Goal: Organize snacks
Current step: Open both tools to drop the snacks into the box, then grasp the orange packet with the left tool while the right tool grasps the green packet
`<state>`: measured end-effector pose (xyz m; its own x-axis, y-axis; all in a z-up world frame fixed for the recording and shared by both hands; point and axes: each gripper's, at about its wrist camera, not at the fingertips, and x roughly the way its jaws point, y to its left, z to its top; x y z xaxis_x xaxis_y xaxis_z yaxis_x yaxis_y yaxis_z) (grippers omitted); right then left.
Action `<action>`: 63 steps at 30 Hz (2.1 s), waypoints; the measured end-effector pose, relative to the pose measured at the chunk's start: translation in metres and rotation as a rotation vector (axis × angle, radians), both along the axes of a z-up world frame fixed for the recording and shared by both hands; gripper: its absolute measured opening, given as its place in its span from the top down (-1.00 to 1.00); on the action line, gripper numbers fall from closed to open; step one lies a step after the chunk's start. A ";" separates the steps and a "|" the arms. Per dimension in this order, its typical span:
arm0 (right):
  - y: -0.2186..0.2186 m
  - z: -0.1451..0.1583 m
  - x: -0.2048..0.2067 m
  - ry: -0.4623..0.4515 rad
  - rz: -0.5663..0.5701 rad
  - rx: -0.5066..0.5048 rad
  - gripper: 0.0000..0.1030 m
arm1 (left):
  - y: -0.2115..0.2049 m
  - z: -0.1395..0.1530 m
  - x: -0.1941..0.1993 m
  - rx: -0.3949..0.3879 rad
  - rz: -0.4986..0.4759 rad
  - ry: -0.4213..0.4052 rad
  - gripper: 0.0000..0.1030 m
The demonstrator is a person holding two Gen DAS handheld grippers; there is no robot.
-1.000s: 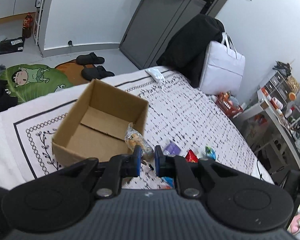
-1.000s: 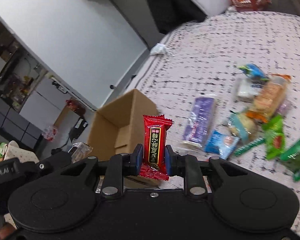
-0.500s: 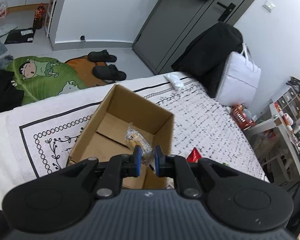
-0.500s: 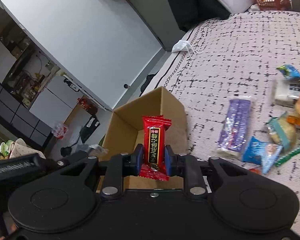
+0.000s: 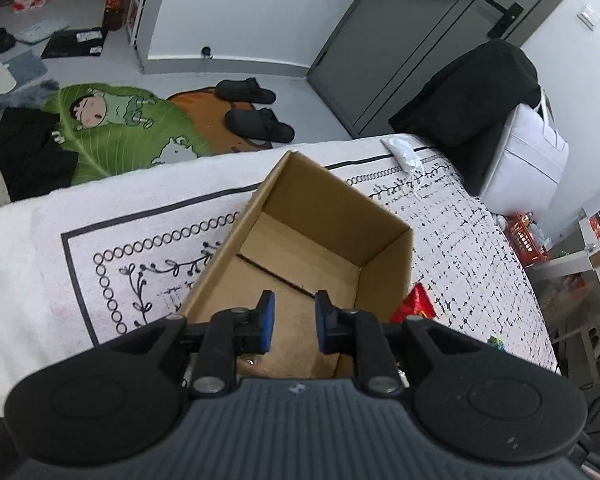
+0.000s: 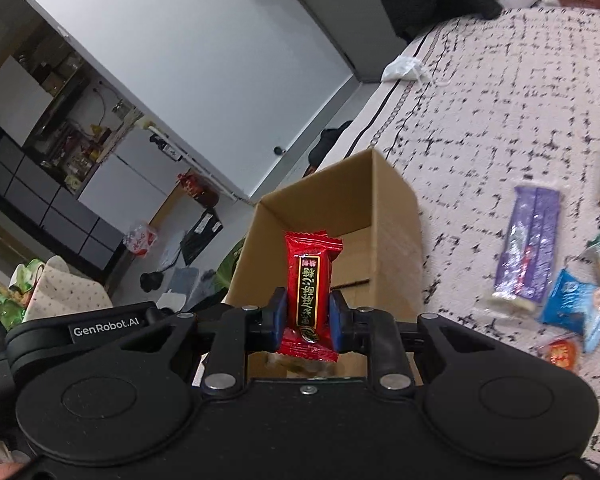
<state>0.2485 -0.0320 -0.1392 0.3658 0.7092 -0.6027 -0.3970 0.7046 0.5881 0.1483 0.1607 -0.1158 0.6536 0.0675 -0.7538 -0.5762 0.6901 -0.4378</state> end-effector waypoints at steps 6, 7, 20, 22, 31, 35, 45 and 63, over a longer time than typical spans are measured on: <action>-0.001 0.005 -0.006 -0.014 0.001 -0.014 0.36 | 0.002 0.005 -0.008 -0.012 0.028 0.009 0.11; -0.003 0.008 -0.007 -0.019 -0.005 -0.017 0.23 | 0.002 0.006 -0.010 -0.014 0.033 0.012 0.03; -0.044 0.027 -0.024 -0.025 -0.124 -0.198 -0.59 | -0.018 0.026 -0.027 0.043 0.032 0.046 -0.96; -0.052 0.030 -0.028 -0.027 -0.135 -0.214 -0.64 | -0.023 0.028 -0.029 0.038 0.018 0.037 -1.00; -0.102 0.047 -0.036 -0.032 -0.226 -0.272 -0.86 | -0.053 0.034 -0.030 0.052 -0.048 0.035 -1.00; -0.124 0.051 -0.036 -0.035 -0.268 -0.311 -0.86 | -0.071 0.040 -0.027 0.066 -0.105 0.022 -1.00; -0.175 0.054 -0.048 -0.029 -0.312 -0.283 -0.90 | -0.113 0.049 -0.024 0.094 -0.187 0.013 -1.00; -0.237 0.027 -0.048 0.087 -0.428 -0.281 -1.00 | -0.167 0.032 -0.011 0.117 -0.254 0.039 -1.00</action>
<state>0.2006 -0.2694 -0.1120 0.5278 0.3135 -0.7894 0.0037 0.9285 0.3712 0.1378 -0.0062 -0.0842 0.6313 -0.0064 -0.7755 -0.3935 0.8590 -0.3274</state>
